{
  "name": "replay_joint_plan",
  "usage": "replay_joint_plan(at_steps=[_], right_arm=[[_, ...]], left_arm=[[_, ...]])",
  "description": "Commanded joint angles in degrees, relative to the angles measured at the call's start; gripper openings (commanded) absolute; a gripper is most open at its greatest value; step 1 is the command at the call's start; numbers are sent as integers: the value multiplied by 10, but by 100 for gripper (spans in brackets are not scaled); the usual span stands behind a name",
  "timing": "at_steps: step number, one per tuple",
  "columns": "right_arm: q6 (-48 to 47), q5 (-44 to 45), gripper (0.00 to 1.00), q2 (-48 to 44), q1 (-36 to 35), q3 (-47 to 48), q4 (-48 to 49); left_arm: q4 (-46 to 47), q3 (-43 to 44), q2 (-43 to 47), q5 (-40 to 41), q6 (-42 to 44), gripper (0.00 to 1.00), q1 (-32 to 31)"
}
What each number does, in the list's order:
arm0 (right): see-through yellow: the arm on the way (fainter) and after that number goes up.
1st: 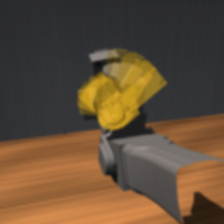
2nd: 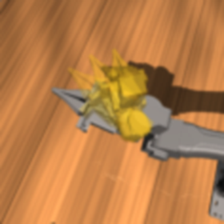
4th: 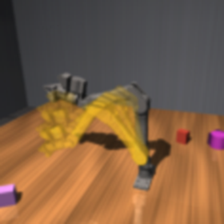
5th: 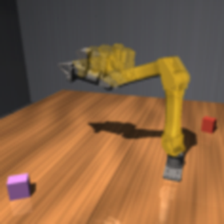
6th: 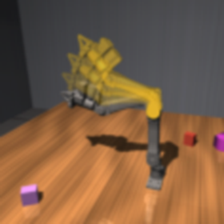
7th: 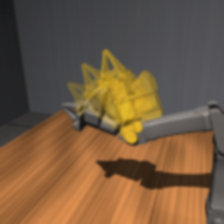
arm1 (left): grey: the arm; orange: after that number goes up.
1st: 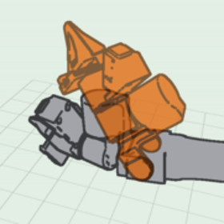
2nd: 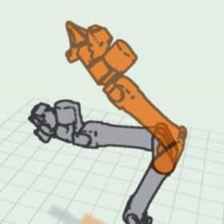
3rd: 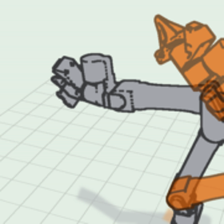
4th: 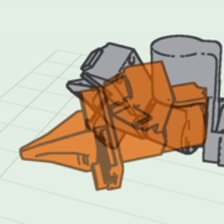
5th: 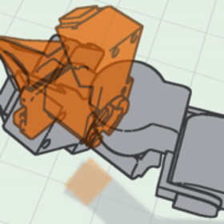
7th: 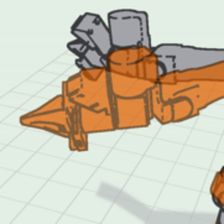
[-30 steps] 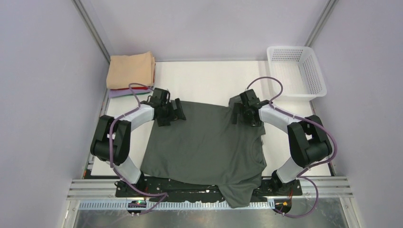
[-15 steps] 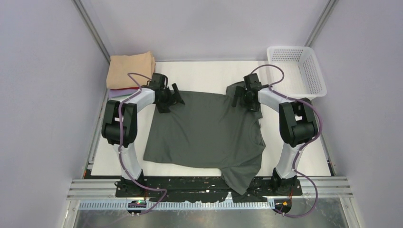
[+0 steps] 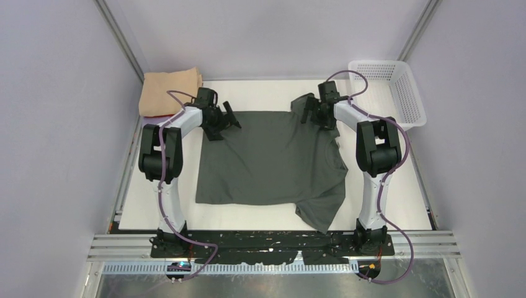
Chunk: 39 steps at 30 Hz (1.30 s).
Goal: Fold and stack the t-shirts
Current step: Flatten out the tshirt
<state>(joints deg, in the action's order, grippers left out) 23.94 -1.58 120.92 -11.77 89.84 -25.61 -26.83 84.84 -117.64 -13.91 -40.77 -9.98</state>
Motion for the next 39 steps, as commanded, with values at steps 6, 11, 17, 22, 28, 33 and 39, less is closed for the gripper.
replay_joint_plan(at_steps=[6, 11, 17, 22, 28, 33, 39], right_arm=[[-27, 12, 95, -119, 4, -55, 11], [-27, 50, 95, -211, 13, -137, 23], [-13, 41, 95, -261, 50, -243, 34], [-6, 27, 95, -247, 69, -256, 52], [-2, -2, 95, -179, 70, -214, 71], [0, -16, 96, -144, 70, -182, 76], [6, -13, 95, -135, 69, -174, 84]], left_arm=[[17, -35, 74, 22, 22, 100, 3], [67, -97, 127, -28, 31, 100, -7], [98, -195, 165, -66, 36, 100, -18], [123, -264, 190, -76, 35, 100, -17], [118, -288, 200, -62, 44, 100, -17], [104, -294, 200, -30, 50, 100, -17], [89, -286, 201, -5, 57, 100, -18]])
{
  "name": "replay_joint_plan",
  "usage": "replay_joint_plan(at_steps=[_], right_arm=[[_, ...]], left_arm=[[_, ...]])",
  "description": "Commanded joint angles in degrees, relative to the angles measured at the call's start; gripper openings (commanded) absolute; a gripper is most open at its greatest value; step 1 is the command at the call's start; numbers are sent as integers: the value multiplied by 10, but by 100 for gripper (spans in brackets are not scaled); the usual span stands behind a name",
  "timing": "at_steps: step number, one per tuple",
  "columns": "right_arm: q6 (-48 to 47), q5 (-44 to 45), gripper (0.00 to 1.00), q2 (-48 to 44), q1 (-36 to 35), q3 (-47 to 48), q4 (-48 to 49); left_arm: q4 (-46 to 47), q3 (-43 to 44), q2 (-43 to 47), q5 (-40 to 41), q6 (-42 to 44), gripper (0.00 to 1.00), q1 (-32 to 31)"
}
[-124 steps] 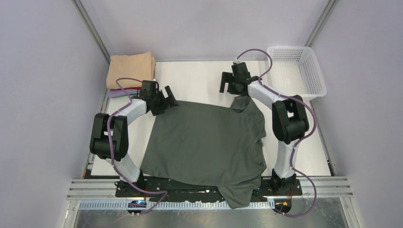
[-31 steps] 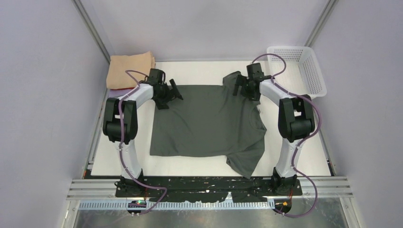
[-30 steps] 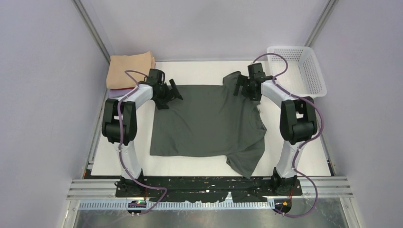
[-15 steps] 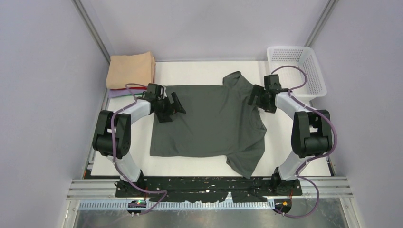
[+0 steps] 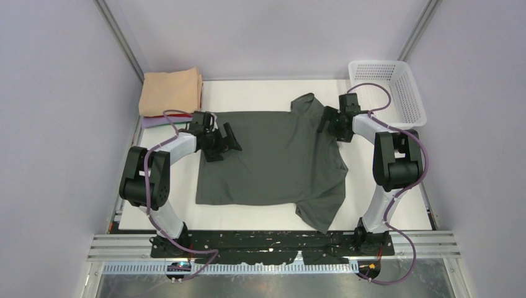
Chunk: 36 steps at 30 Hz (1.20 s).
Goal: Fold and stack the t-shirts
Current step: Flatten out the tshirt
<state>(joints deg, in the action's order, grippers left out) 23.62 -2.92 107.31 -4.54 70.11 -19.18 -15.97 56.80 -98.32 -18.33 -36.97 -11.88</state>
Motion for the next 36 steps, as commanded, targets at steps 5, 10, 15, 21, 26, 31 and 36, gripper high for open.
replay_joint_plan(at_steps=[5, 10, 15, 21, 26, 31, 36], right_arm=[[10, 10, 95, -5, -3, 24, 16], [7, 5, 96, -8, -10, 30, 13], [5, 24, 95, -17, -17, 40, 0], [3, 24, 96, -10, -20, 41, -3], [12, -3, 95, 17, -23, 39, 5], [20, -9, 95, 42, -24, 44, 5], [24, 20, 95, 45, -24, 57, -28]], left_arm=[[-26, 0, 5, 44, 21, 100, 1], [-26, 1, 4, 44, 21, 100, 2], [-27, 3, 1, 46, 21, 100, 2], [-35, 10, 1, 56, 24, 100, 2], [-37, 13, 0, 56, 24, 100, 2], [-40, 15, 0, 60, 26, 100, 3], [-45, 16, 1, 65, 29, 100, 7]])
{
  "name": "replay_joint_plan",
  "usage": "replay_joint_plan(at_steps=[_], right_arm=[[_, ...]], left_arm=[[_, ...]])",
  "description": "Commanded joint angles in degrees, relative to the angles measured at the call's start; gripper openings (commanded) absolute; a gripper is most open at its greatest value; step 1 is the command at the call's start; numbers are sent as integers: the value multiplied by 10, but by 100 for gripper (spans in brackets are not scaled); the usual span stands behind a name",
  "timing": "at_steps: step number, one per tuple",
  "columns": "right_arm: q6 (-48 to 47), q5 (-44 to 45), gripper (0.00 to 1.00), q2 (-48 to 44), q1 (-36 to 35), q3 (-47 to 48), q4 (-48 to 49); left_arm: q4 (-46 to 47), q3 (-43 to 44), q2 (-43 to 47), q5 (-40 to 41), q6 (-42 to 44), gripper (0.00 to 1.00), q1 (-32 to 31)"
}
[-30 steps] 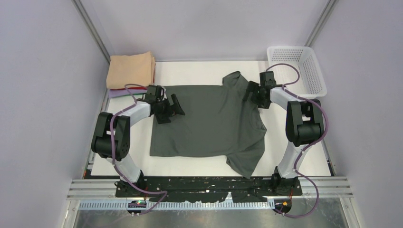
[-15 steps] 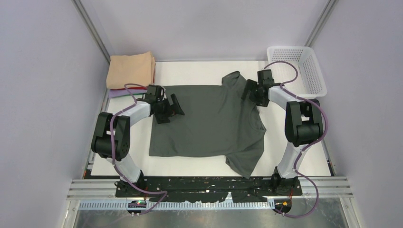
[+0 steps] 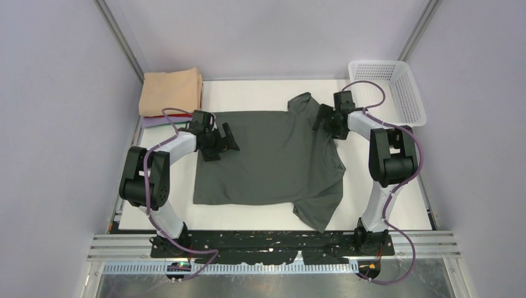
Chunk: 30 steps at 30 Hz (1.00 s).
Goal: Fold and stack the t-shirts
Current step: Flatten out the tshirt
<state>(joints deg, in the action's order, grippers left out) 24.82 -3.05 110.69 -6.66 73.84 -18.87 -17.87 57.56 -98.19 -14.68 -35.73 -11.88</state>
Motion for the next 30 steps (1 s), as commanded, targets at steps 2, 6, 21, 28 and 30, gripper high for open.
replay_joint_plan(at_steps=[2, 6, 21, 28, 30], right_arm=[[9, 60, 95, 12, -3, 28, -57], [-1, 91, 98, 19, -2, 39, -88], [-61, 39, 100, 1, -13, 60, -75], [-56, 1, 95, 2, -13, 63, -68], [-51, -13, 95, 0, -15, 60, -61]], left_arm=[[-30, 10, -1, 36, 19, 100, 12], [-37, 10, 1, 47, 25, 100, 21], [-27, 15, -1, 26, 30, 100, 30], [-25, 14, -4, 24, 28, 100, 31], [-24, 15, -5, 23, 28, 100, 31]])
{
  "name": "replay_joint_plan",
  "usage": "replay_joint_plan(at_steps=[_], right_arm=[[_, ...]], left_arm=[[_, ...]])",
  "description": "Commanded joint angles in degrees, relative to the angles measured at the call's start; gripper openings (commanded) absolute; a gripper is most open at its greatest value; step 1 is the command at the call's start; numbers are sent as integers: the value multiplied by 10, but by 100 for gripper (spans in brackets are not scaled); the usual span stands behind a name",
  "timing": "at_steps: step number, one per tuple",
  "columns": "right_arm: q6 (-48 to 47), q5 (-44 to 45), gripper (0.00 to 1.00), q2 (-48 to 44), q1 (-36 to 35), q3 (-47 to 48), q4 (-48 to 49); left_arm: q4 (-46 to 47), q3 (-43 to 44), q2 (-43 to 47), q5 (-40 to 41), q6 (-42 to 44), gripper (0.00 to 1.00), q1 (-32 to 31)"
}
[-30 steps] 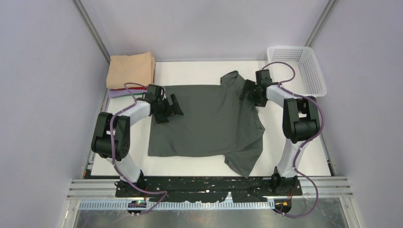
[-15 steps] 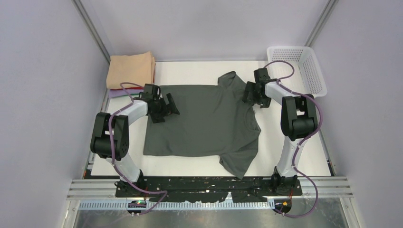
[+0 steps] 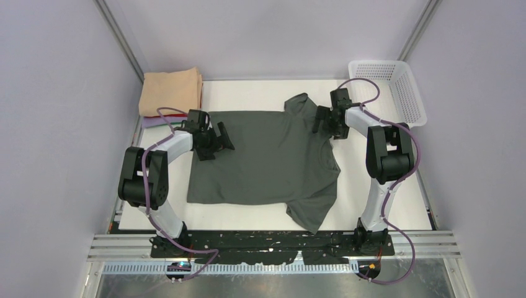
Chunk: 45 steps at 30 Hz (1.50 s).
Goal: Fold and stack the t-shirts
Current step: Flatten out the tshirt
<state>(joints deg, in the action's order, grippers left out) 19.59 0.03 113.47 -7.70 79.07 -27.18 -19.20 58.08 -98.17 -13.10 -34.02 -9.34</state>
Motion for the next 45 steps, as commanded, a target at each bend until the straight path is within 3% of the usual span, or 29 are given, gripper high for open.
replay_joint_plan(at_steps=[1, 11, 23, 33, 45], right_arm=[[2, -47, 95, -32, -6, 7, 26], [25, -79, 95, -44, -11, -2, 51], [21, -32, 94, -60, -28, -6, 10], [49, -81, 95, -27, -58, -1, 29], [52, 121, 96, 13, -45, 51, -75]], left_arm=[[-11, 9, -4, 7, 11, 100, 6], [-7, 10, -8, 4, 11, 100, 6], [-7, 14, -14, 4, 11, 100, 5], [-7, 14, -19, 2, 11, 100, 6], [-19, 12, -16, 18, 15, 100, 11]])
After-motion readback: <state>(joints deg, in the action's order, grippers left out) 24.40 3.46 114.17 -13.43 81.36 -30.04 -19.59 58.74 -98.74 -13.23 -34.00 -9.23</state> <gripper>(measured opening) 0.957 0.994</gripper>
